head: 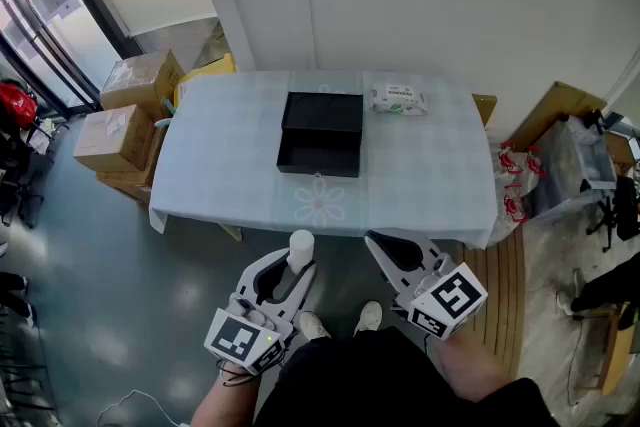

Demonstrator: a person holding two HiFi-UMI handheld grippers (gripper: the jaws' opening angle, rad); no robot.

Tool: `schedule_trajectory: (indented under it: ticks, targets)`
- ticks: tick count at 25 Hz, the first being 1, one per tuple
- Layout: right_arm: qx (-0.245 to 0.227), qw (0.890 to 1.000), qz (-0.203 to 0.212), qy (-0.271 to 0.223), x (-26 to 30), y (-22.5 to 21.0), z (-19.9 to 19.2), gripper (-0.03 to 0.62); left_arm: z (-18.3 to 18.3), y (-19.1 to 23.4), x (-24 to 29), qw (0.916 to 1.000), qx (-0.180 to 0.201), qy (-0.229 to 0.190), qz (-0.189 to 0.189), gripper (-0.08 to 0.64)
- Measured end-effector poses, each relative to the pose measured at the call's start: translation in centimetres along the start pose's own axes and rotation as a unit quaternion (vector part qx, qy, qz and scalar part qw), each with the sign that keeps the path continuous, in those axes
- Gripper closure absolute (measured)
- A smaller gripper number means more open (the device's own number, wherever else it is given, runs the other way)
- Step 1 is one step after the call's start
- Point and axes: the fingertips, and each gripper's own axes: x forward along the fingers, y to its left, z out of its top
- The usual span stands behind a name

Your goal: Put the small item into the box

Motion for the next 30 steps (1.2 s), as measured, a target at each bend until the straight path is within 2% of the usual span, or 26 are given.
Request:
schedule_trajectory:
  ticks: [8, 12, 15, 30]
  targets:
    - [0.0, 1.0, 0.004, -0.006, 0.1, 0.3, 0.1, 0.583, -0.1, -0.1, -0.3, 1.0, 0.001, -0.002, -0.001, 0.425]
    - [0.0, 1.0, 0.003, -0.01, 0.2, 0.5, 0.5, 0.583, 0.5, 0.0, -0.5, 0.9999, 0.0, -0.016, -0.005, 0.425]
    - [-0.003, 1.0, 0.003, -0.008, 0.5, 0.7, 0.5, 0.583, 0.0, 0.3, -0.7, 1.0, 0.0, -0.004, -0.005, 0.426]
    - [-0.01, 1.0, 0.003, 0.006, 3.0, 2.5, 0.0, 0.583, -0.5, 2.3, -2.4, 0.9999, -0.001, -0.004, -0.013, 0.426]
